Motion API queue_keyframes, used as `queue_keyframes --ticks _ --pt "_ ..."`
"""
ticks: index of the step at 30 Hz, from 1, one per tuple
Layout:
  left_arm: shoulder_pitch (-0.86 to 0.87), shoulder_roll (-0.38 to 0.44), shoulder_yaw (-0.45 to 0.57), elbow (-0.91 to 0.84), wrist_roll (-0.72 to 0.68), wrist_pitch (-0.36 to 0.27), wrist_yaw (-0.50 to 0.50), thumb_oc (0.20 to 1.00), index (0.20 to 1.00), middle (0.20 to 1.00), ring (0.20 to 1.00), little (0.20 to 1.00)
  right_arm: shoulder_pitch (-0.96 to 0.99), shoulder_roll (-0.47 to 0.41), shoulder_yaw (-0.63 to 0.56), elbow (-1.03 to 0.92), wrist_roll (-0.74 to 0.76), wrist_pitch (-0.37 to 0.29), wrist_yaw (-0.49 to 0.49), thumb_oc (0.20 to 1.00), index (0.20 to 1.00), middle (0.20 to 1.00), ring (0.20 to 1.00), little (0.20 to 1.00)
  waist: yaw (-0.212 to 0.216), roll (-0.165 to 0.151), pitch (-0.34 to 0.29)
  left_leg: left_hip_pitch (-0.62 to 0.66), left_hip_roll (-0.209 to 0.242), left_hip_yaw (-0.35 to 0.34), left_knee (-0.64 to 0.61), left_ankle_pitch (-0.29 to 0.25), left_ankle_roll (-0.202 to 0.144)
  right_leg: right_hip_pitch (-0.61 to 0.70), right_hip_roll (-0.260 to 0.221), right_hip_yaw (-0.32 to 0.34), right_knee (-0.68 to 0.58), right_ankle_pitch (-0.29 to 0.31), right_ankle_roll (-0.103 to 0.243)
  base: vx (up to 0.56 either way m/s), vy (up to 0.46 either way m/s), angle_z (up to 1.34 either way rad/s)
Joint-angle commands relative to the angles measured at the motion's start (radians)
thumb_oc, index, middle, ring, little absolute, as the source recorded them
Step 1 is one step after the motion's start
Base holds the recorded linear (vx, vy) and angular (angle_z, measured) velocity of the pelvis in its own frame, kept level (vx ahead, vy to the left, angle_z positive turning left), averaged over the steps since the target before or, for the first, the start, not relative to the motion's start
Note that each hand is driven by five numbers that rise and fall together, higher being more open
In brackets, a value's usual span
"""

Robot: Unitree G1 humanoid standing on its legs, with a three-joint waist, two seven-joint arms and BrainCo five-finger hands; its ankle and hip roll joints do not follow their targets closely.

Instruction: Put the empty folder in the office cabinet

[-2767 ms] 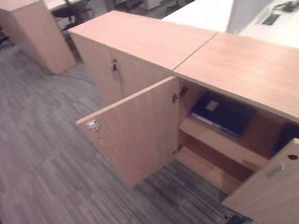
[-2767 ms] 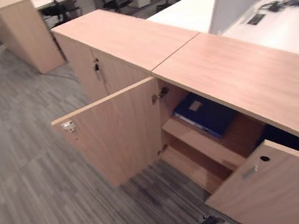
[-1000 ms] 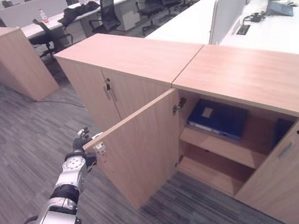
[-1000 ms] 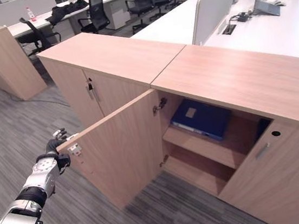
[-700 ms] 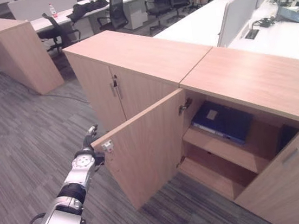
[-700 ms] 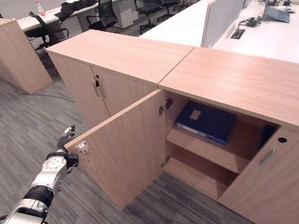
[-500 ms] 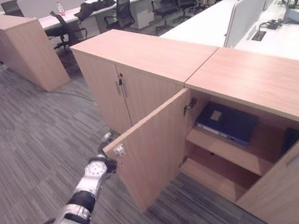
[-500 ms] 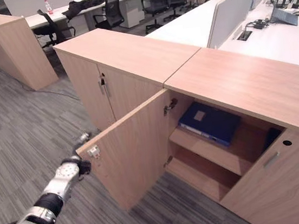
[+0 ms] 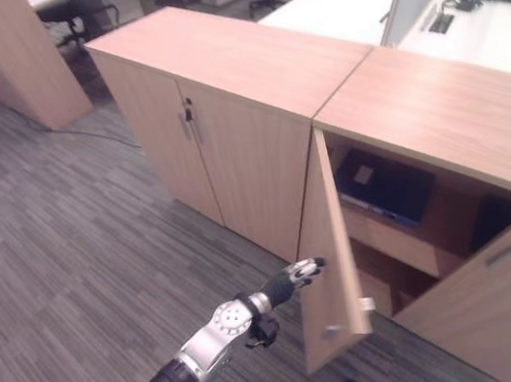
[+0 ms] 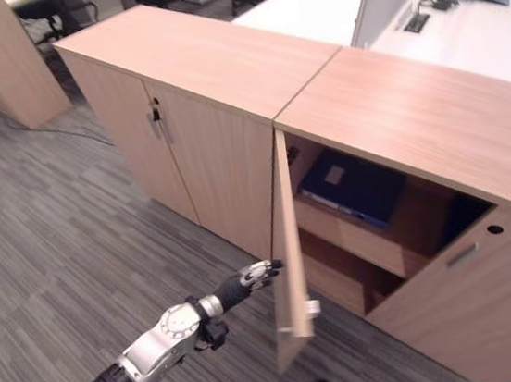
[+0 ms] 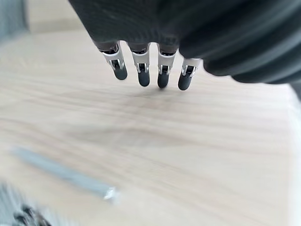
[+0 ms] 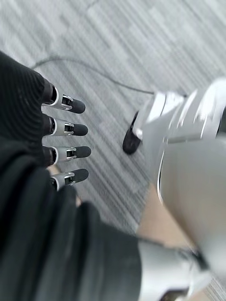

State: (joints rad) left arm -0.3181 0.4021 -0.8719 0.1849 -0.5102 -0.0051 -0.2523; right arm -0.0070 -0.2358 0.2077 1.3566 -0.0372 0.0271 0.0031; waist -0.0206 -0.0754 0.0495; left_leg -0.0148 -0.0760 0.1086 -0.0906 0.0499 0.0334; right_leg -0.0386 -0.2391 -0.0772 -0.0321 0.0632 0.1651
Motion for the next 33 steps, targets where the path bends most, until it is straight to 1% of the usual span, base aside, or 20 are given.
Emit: queue_keyframes --ticks 1,3,4,5,6,9,10,12,13,14,17,18,20,21,22,25,27,30,32,33 --pt "-0.105 -0.086 0.021 -0.049 -0.036 -0.037 -0.080 1.000 1.000 1.000 1.000 1.000 0.023 -0.036 0.109 0.139 -0.174 0.071 0.052 1.000 1.000 1.000 1.000 1.000 -0.018 0.027 0.037 -0.042 -0.021 -0.065 0.003 -0.096 0.010 -0.005 -0.066 -0.067 0.017 0.106 0.088 -0.16 0.028 -0.24" --pt "-0.124 -0.081 0.010 -0.060 -0.036 -0.033 -0.084 1.000 1.000 1.000 1.000 1.000 0.051 -0.043 0.140 0.161 -0.256 0.092 0.078 1.000 1.000 1.000 1.000 1.000 -0.019 0.028 0.058 -0.068 -0.001 -0.013 0.003 -0.092 0.006 -0.035 -0.073 -0.143 0.009 0.132 0.085 -0.17 0.017 -0.45" --pt "-0.129 -0.086 0.010 -0.058 -0.045 -0.028 -0.082 1.000 1.000 1.000 1.000 1.000 0.056 -0.042 0.146 0.159 -0.269 0.096 0.081 1.000 1.000 1.000 1.000 1.000 -0.018 0.032 0.061 -0.076 0.012 0.009 0.003 -0.090 0.003 -0.031 -0.079 -0.190 0.013 0.125 0.079 -0.09 -0.001 -0.80" --pt "-0.130 -0.087 0.010 -0.057 -0.045 -0.028 -0.082 1.000 1.000 1.000 1.000 1.000 0.057 -0.042 0.145 0.159 -0.269 0.096 0.081 1.000 1.000 1.000 1.000 1.000 -0.019 0.033 0.061 -0.075 0.013 0.008 0.003 -0.090 0.002 -0.030 -0.078 -0.191 0.013 0.124 0.078 -0.10 0.004 -0.97" --pt "-0.136 -0.095 0.014 -0.045 -0.046 -0.024 -0.075 1.000 1.000 1.000 1.000 1.000 0.071 -0.036 0.160 0.157 -0.289 0.098 0.094 1.000 1.000 1.000 1.000 1.000 -0.024 0.034 0.059 -0.079 0.033 0.039 0.003 -0.090 -0.002 -0.010 -0.080 -0.225 0.026 0.098 0.069 -0.05 0.000 -0.78" --pt "-0.128 -0.107 0.038 -0.014 -0.043 -0.028 -0.058 1.000 1.000 1.000 1.000 1.000 0.092 -0.022 0.165 0.154 -0.302 0.097 0.106 1.000 1.000 1.000 1.000 1.000 -0.028 0.021 0.042 -0.072 0.045 0.087 0.003 -0.094 -0.006 0.019 -0.077 -0.218 0.035 0.092 0.069 -0.07 -0.021 -0.71" --pt "-0.118 -0.114 0.059 0.024 -0.029 -0.034 -0.045 1.000 1.000 1.000 1.000 1.000 0.103 -0.013 0.158 0.147 -0.299 0.097 0.104 1.000 1.000 1.000 1.000 1.000 -0.025 0.004 0.023 -0.065 0.046 0.115 0.003 -0.102 -0.008 0.043 -0.080 -0.235 0.011 0.105 0.080 -0.01 -0.075 -1.01" --pt "-0.123 -0.119 0.082 0.072 0.011 -0.040 -0.021 1.000 1.000 1.000 1.000 1.000 0.093 -0.007 0.148 0.141 -0.282 0.096 0.094 1.000 1.000 1.000 1.000 1.000 -0.025 -0.006 0.008 -0.060 0.052 0.146 0.003 -0.102 -0.011 0.051 -0.072 -0.253 -0.027 0.114 0.089 -0.03 -0.113 -1.12" --pt "-0.137 -0.111 0.115 0.093 0.046 -0.048 0.013 1.000 1.000 1.000 1.000 1.000 0.065 0.001 0.146 0.124 -0.251 0.093 0.078 1.000 1.000 1.000 1.000 1.000 -0.028 -0.010 0.003 -0.053 0.073 0.192 0.003 -0.099 -0.016 0.036 -0.053 -0.271 -0.055 0.105 0.090 -0.04 -0.143 -0.99" --pt "-0.138 -0.106 0.126 0.096 0.053 -0.046 0.020 1.000 1.000 1.000 1.000 1.000 0.053 0.002 0.146 0.120 -0.237 0.092 0.076 1.000 1.000 1.000 1.000 1.000 -0.028 -0.009 0.004 -0.045 0.082 0.207 0.003 -0.100 -0.017 0.017 -0.047 -0.270 -0.051 0.113 0.088 -0.02 -0.151 -0.79" --pt "-0.162 -0.104 0.179 0.169 0.126 -0.063 0.062 1.000 1.000 1.000 1.000 1.000 0.038 0.010 0.150 0.103 -0.189 0.080 0.070 1.000 1.000 1.000 1.000 1.000 -0.042 -0.002 0.004 0.008 0.103 0.215 0.003 -0.130 -0.027 0.021 -0.020 -0.252 -0.055 0.050 0.077 0.12 -0.140 -0.83" --pt "-0.199 -0.102 0.234 0.257 0.259 -0.068 0.110 1.000 1.000 1.000 1.000 1.000 0.037 0.008 0.139 0.097 -0.149 0.070 0.063 1.000 1.000 1.000 1.000 1.000 -0.055 -0.005 0.004 0.022 0.122 0.232 0.003 -0.097 -0.037 0.025 0.009 -0.240 -0.055 0.025 0.049 0.01 -0.335 -0.27" --pt "-0.171 -0.052 0.327 0.273 0.311 -0.065 0.140 1.000 1.000 1.000 1.000 1.000 0.033 0.000 0.130 0.094 -0.120 0.058 0.063 1.000 1.000 1.000 1.000 1.000 -0.058 0.001 -0.006 0.043 0.165 0.242 0.003 -0.081 -0.064 0.041 0.052 -0.232 -0.055 -0.017 0.027 0.12 -0.407 -0.12" --pt "-0.174 -0.049 0.348 0.309 0.325 -0.065 0.158 1.000 1.000 1.000 1.000 1.000 0.034 -0.001 0.131 0.091 -0.111 0.053 0.063 1.000 1.000 1.000 1.000 1.000 -0.060 0.004 -0.012 0.057 0.180 0.231 0.005 -0.096 -0.078 0.055 0.067 -0.222 -0.055 -0.043 0.028 0.19 -0.408 -0.23" --pt "-0.202 -0.050 0.372 0.387 0.356 -0.066 0.189 1.000 1.000 1.000 1.000 1.000 0.032 -0.006 0.140 0.085 -0.095 0.047 0.057 1.000 1.000 1.000 1.000 1.000 -0.066 0.003 -0.017 0.065 0.206 0.233 0.006 -0.080 -0.096 0.065 0.092 -0.213 -0.055 -0.061 0.012 0.14 -0.295 -0.18" --pt "-0.244 -0.050 0.389 0.467 0.389 -0.071 0.228 1.000 1.000 1.000 1.000 1.000 0.029 -0.011 0.144 0.071 -0.071 0.038 0.051 1.000 1.000 1.000 1.000 1.000 -0.073 0.001 -0.020 0.070 0.232 0.237 0.007 -0.066 -0.112 0.073 0.114 -0.208 -0.055 -0.074 -0.004 0.06 -0.246 0.00" --pt "-0.337 -0.025 0.400 0.612 0.447 -0.075 0.293 1.000 1.000 1.000 1.000 1.000 0.026 -0.021 0.167 0.031 -0.031 0.020 0.041 1.000 1.000 1.000 1.000 1.000 -0.093 -0.003 -0.028 0.088 0.283 0.251 0.015 -0.035 -0.144 0.094 0.162 -0.190 -0.053 -0.099 -0.036 0.10 -0.353 -0.07" --pt "-0.402 -0.001 0.396 0.715 0.478 -0.077 0.325 1.000 1.000 1.000 1.000 1.000 0.023 -0.030 0.180 0.015 -0.018 0.014 0.040 1.000 1.000 1.000 1.000 1.000 -0.104 -0.005 -0.024 0.092 0.313 0.263 0.057 -0.034 -0.160 0.105 0.185 -0.178 -0.048 -0.110 -0.054 0.07 -0.232 -0.18" --pt "-0.480 0.030 0.408 0.865 0.494 -0.066 0.368 1.000 1.000 1.000 1.000 1.000 0.021 -0.045 0.187 -0.004 0.008 0.001 0.031 1.000 1.000 1.000 1.000 1.000 -0.112 -0.012 -0.012 0.073 0.348 0.267 0.172 -0.054 -0.164 0.117 0.207 -0.155 -0.029 -0.132 -0.082 0.04 -0.235 -0.28" --pt "-0.512 0.061 0.418 0.929 0.485 -0.070 0.382 1.000 1.000 1.000 1.000 1.000 0.008 -0.065 0.192 -0.020 0.024 -0.006 0.026 1.000 1.000 1.000 1.000 1.000 -0.104 -0.013 0.004 0.041 0.346 0.218 0.254 -0.057 -0.154 0.119 0.212 -0.132 -0.014 -0.141 -0.097 -0.10 -0.204 -0.67"
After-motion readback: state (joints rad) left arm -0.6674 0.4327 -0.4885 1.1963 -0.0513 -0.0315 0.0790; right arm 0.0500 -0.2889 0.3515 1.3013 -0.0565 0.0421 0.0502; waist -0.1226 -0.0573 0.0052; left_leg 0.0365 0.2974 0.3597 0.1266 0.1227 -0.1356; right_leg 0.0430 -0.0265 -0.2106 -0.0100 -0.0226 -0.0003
